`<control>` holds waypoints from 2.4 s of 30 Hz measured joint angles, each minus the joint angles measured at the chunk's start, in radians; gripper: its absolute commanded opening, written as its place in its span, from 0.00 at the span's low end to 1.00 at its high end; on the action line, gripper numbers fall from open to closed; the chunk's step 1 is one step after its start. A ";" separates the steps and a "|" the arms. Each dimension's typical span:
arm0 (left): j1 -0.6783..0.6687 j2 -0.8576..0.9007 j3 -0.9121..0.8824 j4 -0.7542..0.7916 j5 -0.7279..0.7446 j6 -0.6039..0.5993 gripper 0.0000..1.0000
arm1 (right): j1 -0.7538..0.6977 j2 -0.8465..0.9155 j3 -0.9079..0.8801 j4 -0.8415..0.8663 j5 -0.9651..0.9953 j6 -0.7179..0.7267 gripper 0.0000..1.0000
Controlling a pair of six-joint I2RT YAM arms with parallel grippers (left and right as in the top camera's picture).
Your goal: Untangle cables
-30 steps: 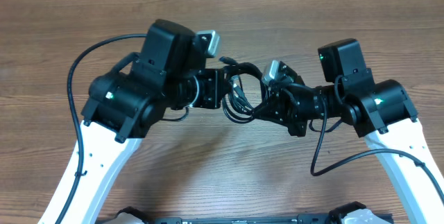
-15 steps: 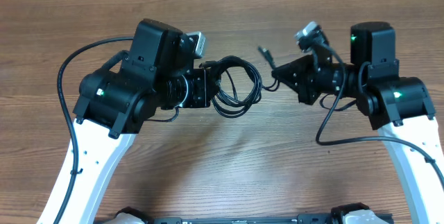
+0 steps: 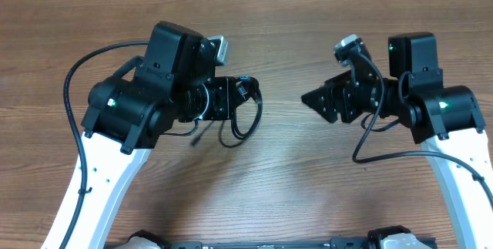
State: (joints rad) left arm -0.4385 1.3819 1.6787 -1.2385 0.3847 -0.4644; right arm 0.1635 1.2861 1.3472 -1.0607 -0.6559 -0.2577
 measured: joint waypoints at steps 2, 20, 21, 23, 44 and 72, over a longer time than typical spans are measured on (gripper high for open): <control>0.000 0.000 0.000 0.000 0.000 0.000 0.04 | 0.000 0.000 0.000 -0.017 -0.077 -0.050 0.66; 0.000 0.000 0.000 0.050 0.001 0.000 0.04 | 0.198 0.000 0.000 -0.125 -0.260 -0.138 0.65; 0.000 0.000 0.000 0.048 0.001 0.000 0.04 | 0.205 0.000 0.000 -0.121 -0.254 -0.138 0.65; 0.000 0.000 0.000 0.040 0.001 0.000 0.04 | 0.206 0.000 0.000 -0.111 -0.240 -0.138 0.65; 0.000 0.000 0.091 0.050 0.178 0.054 0.04 | 0.206 0.000 0.000 0.061 0.067 -0.005 0.59; 0.000 0.000 0.213 -0.003 0.192 0.075 0.04 | 0.206 0.000 0.000 0.151 0.089 0.162 0.45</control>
State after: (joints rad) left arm -0.4385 1.3819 1.8915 -1.2415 0.5762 -0.3893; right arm 0.3698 1.2861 1.3468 -0.9100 -0.5674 -0.0956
